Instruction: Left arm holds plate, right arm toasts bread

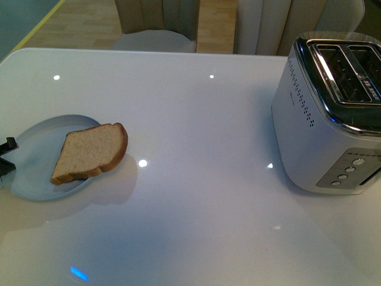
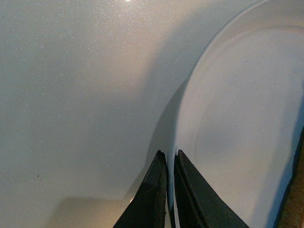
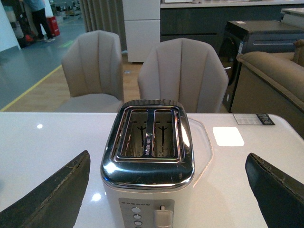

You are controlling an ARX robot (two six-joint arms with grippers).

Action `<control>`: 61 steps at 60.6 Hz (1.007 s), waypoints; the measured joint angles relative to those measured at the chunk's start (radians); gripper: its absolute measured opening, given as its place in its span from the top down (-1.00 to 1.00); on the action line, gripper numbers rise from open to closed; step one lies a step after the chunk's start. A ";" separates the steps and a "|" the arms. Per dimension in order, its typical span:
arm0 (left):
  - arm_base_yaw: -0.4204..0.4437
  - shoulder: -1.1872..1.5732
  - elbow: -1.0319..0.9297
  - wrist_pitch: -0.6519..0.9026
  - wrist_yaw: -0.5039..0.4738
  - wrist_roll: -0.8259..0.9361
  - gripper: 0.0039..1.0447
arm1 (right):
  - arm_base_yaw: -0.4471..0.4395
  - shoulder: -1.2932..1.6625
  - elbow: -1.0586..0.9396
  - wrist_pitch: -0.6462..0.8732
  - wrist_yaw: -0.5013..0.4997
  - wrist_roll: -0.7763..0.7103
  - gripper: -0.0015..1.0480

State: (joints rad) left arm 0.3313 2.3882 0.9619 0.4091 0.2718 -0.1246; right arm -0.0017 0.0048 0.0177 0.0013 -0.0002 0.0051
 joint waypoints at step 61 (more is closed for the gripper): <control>0.060 -0.658 -0.268 -0.214 0.211 -0.209 0.95 | 0.000 0.000 0.000 0.000 0.000 0.000 -0.83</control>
State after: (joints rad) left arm 0.3916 1.7306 0.6937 0.1955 0.4828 -0.3332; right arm -0.0017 0.0048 0.0177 0.0013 -0.0002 0.0048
